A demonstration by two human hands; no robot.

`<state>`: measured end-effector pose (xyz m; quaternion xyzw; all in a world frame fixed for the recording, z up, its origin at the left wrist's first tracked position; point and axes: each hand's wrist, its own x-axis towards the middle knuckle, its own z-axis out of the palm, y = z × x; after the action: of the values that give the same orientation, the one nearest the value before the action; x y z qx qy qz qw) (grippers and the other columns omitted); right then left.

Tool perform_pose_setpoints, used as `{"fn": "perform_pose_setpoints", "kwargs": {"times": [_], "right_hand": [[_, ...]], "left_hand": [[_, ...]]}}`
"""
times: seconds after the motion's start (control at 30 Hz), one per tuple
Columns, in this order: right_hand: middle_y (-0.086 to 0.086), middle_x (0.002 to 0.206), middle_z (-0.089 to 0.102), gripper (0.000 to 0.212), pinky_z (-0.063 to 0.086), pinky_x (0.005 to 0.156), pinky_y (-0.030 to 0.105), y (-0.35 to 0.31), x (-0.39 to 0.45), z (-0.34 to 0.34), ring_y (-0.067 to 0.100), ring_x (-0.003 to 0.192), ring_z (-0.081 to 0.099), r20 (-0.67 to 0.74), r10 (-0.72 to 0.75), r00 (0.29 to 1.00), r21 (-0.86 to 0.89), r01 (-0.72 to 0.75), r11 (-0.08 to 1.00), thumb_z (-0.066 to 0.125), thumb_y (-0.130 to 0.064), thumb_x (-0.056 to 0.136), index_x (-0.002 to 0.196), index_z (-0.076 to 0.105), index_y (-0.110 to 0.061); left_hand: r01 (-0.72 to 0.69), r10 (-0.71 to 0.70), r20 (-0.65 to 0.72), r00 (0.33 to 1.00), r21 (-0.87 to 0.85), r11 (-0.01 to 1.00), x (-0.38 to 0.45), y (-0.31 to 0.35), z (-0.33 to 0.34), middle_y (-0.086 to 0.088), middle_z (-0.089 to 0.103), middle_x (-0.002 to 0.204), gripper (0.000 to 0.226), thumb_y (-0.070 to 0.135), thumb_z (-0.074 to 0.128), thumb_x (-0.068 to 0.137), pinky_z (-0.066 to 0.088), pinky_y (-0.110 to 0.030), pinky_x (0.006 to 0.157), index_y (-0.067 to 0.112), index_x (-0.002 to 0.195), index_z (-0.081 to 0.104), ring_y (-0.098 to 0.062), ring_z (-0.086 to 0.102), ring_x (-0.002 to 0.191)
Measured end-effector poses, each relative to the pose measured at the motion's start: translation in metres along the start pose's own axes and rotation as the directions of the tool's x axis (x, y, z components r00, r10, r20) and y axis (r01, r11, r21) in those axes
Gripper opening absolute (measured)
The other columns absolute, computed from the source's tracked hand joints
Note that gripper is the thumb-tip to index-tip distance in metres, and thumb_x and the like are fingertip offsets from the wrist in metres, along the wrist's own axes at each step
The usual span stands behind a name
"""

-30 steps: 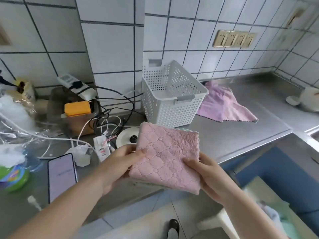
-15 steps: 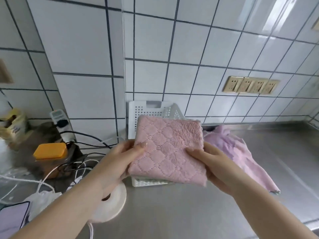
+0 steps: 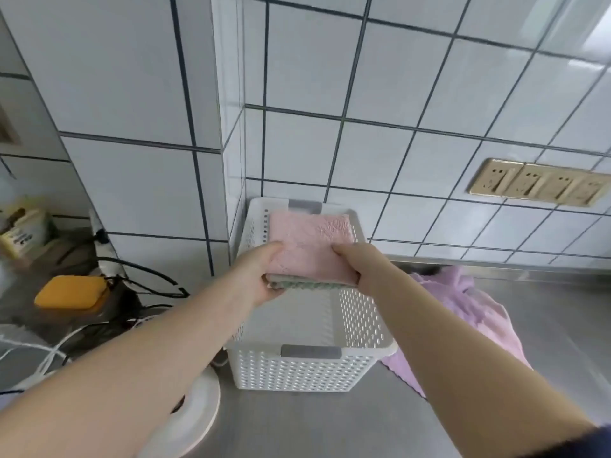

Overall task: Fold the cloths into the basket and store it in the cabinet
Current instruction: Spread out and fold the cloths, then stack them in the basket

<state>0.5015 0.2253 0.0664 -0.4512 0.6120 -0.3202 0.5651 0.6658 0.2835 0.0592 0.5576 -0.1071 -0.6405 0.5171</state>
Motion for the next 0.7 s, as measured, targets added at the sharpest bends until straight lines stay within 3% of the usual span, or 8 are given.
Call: {"fn": "perform_pose_setpoints", "kwargs": {"times": [0.2,0.33,0.43,0.6,0.7], "right_hand": [[0.018,0.118,0.061,0.039,0.048,0.095,0.045,0.030,0.076,0.026,0.033,0.108,0.058,-0.004,0.074,0.997,-0.078,-0.074,0.994,0.064,-0.015,0.085,0.119,0.055,0.002],[0.018,0.126,0.055,0.044,0.045,0.099,0.045,0.061,0.113,0.044,0.034,0.114,0.053,0.021,0.189,0.982,-0.126,-0.185,0.975,0.061,-0.014,0.087,0.125,0.049,0.003],[0.016,0.129,0.054,0.046,0.043,0.100,0.044,0.086,0.131,0.057,0.033,0.116,0.052,0.024,0.275,0.961,-0.065,-0.273,0.960,0.059,-0.018,0.087,0.129,0.048,-0.003],[0.012,0.111,0.062,0.039,0.049,0.084,0.037,0.118,0.157,0.071,0.028,0.092,0.056,-0.040,0.299,0.953,0.131,-0.292,0.947,0.064,-0.015,0.082,0.119,0.057,-0.004],[0.014,0.117,0.062,0.043,0.049,0.088,0.039,0.126,0.166,0.074,0.029,0.099,0.058,-0.052,0.277,0.959,0.157,-0.266,0.951,0.064,-0.013,0.082,0.123,0.056,-0.002]], "left_hand": [[-0.009,-0.093,-0.281,0.955,-0.340,0.940,0.059,-0.027,0.007,-0.006,0.060,0.107,0.037,0.020,0.068,0.083,0.050,-0.035,0.090,0.013,0.115,0.051,-0.024,0.060,0.103],[-0.058,-0.134,-0.455,0.880,-0.384,0.921,0.087,-0.053,0.007,-0.011,0.042,0.140,0.052,0.018,0.062,0.088,0.038,-0.044,0.105,0.008,0.134,0.041,-0.029,0.045,0.126],[-0.057,-0.154,-0.518,0.841,-0.369,0.928,0.111,-0.059,0.004,-0.013,0.036,0.145,0.054,0.017,0.058,0.090,0.031,-0.048,0.109,0.004,0.138,0.037,-0.031,0.039,0.130],[-0.149,-0.091,-0.538,0.838,-0.386,0.910,0.155,-0.069,0.001,-0.021,0.050,0.133,0.050,0.016,0.058,0.089,0.044,-0.040,0.093,-0.003,0.133,0.043,-0.033,0.053,0.116],[-0.103,-0.136,-0.563,0.815,-0.371,0.923,0.174,-0.077,-0.005,-0.019,0.051,0.130,0.052,0.023,0.059,0.088,0.044,-0.037,0.087,0.001,0.132,0.044,-0.031,0.054,0.110]]}}
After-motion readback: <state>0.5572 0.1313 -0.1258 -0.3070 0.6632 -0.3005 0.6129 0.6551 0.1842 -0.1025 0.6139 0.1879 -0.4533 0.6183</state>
